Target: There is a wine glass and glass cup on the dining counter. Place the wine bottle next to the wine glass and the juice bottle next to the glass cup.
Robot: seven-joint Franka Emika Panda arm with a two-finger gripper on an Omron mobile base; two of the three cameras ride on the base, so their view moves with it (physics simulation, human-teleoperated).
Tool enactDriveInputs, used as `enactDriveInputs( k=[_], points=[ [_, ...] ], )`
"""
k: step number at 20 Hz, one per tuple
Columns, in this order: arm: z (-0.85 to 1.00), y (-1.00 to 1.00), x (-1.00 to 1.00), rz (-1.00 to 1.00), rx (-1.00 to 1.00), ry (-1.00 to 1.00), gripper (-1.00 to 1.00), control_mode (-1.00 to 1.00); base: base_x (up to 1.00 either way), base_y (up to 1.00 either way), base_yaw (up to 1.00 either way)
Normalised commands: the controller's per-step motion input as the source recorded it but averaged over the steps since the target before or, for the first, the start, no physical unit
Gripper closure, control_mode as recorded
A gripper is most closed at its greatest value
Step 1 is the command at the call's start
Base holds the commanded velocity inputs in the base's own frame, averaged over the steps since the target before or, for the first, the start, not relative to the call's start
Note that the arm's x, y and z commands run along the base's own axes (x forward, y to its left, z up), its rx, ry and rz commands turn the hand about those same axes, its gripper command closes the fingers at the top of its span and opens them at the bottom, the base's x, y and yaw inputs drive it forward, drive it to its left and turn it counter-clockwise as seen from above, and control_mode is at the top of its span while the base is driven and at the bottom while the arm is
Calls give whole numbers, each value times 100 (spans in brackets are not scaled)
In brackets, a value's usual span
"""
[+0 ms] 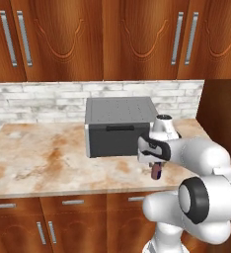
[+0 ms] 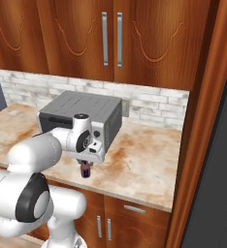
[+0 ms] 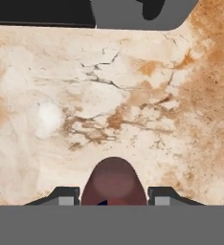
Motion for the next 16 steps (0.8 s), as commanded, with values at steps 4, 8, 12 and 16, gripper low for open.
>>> enactDriveInputs(
  k=[4,8,12,16],
  points=[
    [27,0,-20,0,0,1,100,-100,0,0,0],
    [30,1,-29,0,0,0,100,-100,0,0,0],
    [28,1,-27,0,0,0,100,-100,0,0,0],
    [23,0,-27,0,0,-3,100,-100,0,0,0]
  ],
)
